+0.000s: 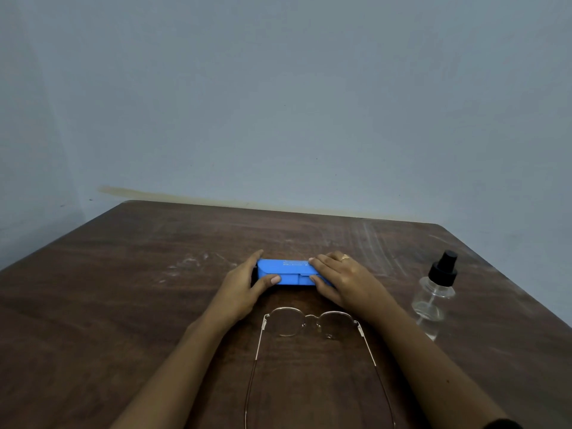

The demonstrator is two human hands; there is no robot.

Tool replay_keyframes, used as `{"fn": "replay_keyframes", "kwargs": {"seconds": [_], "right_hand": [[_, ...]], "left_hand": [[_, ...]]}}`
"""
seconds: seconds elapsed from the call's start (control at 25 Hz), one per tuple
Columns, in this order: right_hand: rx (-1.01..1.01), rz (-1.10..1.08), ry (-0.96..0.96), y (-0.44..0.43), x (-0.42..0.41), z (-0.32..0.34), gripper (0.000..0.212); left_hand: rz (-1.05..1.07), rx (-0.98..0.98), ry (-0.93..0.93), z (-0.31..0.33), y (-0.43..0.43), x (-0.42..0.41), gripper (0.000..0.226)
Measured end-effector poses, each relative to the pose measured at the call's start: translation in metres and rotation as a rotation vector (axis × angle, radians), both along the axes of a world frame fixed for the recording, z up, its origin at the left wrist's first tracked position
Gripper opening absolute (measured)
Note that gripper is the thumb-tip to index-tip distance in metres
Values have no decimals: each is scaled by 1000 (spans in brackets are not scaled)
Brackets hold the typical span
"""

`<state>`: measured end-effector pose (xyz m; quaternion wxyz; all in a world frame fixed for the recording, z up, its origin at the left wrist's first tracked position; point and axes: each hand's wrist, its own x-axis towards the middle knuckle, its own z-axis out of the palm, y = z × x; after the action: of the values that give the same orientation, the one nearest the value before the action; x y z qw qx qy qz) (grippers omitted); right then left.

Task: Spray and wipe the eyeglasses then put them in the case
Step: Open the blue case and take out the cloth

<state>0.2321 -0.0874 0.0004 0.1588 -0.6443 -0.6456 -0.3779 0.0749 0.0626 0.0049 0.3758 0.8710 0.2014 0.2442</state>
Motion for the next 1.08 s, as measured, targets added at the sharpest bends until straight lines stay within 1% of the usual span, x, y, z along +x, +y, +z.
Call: {"fn": "replay_keyframes", "kwargs": {"seconds": [0.12, 0.48, 0.56, 0.68, 0.8, 0.92, 1.0, 1.08], "right_hand": [[8, 24, -17, 0, 0, 0, 52], [7, -1, -20, 1, -1, -5, 41], [7, 3, -22, 0, -1, -4, 43], [9, -3, 28, 0, -1, -4, 46], [9, -12, 96, -3, -4, -2, 46], [54, -65, 223, -6, -6, 1, 38], [117, -120, 396, -7, -9, 3, 38], [159, -156, 585, -7, -9, 4, 43]], "left_hand": [[3, -9, -6, 1, 1, -1, 64], [1, -18, 17, 1, 1, -1, 66], [-2, -14, 19, 1, 2, -1, 67], [-16, -23, 16, 0, 2, -1, 71], [-28, -36, 24, 0, 2, -1, 74], [-82, -111, 48, -1, 5, -3, 82], [-113, -153, 50, -2, 6, -4, 89], [-121, -151, 41, -2, 7, -4, 92]]}}
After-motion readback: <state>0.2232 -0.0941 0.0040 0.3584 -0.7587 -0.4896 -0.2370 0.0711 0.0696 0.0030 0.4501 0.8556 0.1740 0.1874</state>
